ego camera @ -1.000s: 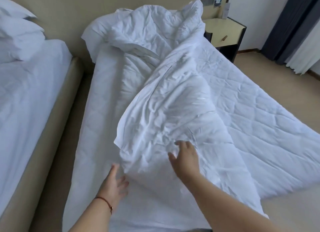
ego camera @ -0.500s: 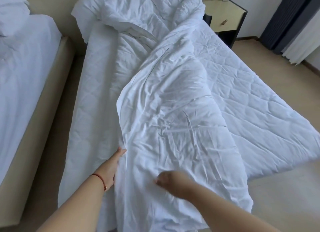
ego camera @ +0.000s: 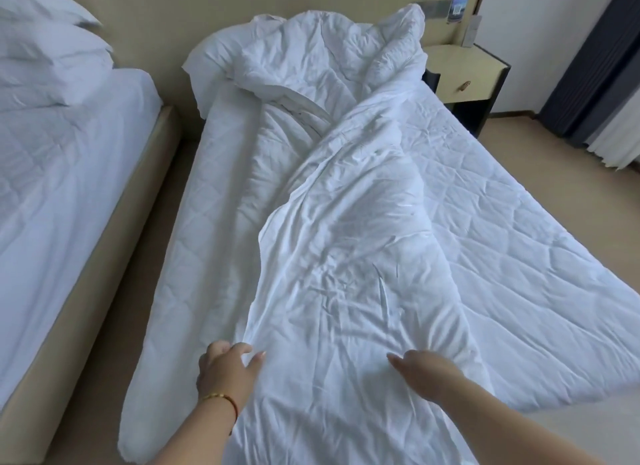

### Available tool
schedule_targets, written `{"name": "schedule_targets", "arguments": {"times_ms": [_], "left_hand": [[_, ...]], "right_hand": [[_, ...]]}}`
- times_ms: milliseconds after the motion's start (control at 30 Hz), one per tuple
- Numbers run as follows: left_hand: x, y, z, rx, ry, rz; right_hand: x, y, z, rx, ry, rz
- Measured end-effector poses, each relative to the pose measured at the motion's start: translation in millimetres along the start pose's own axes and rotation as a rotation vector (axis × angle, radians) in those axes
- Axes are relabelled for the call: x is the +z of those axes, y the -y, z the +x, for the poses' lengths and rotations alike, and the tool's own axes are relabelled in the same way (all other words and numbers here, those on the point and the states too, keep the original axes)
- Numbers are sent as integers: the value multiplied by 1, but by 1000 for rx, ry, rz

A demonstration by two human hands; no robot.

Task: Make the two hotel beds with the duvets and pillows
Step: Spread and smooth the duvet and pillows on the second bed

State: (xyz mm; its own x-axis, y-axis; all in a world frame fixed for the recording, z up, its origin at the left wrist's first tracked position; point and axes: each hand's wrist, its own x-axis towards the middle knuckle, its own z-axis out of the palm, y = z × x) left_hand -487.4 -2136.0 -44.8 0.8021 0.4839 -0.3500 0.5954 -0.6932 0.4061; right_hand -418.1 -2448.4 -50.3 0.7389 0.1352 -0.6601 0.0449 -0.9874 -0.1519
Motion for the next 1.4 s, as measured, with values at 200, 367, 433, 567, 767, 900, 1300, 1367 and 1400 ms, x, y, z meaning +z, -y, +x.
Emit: {"name": "schedule_targets", "arguments": {"times_ms": [200,367,433,567,767,900,1300,1367,1400], "left_hand": [[-38,-42,-15,113,88,-170],[-108,-36,-18,103,71,-269],[-139,-22,-16,122,48,-320],[-206,29,-6,193,-4,-320],[-331,160,19,261,-107,-296],[-404,228,44,243,-129,-286],[-465,221,235,412,15,-262],[-478,207,287,446,48,-240],[-485,199,314,461,64,-227]], "right_hand": [[-47,48,-1,-53,-119,200],[-82,129,-10,-184,-255,380],[-97,174,-17,-236,-332,484],[-115,279,-41,-349,-427,624],[-110,439,-83,-441,-516,782],[-99,507,-95,-432,-536,913],[-144,609,-6,-223,-637,1093],[-167,628,28,-200,-651,1134],[-180,638,47,-190,-655,1150]]}}
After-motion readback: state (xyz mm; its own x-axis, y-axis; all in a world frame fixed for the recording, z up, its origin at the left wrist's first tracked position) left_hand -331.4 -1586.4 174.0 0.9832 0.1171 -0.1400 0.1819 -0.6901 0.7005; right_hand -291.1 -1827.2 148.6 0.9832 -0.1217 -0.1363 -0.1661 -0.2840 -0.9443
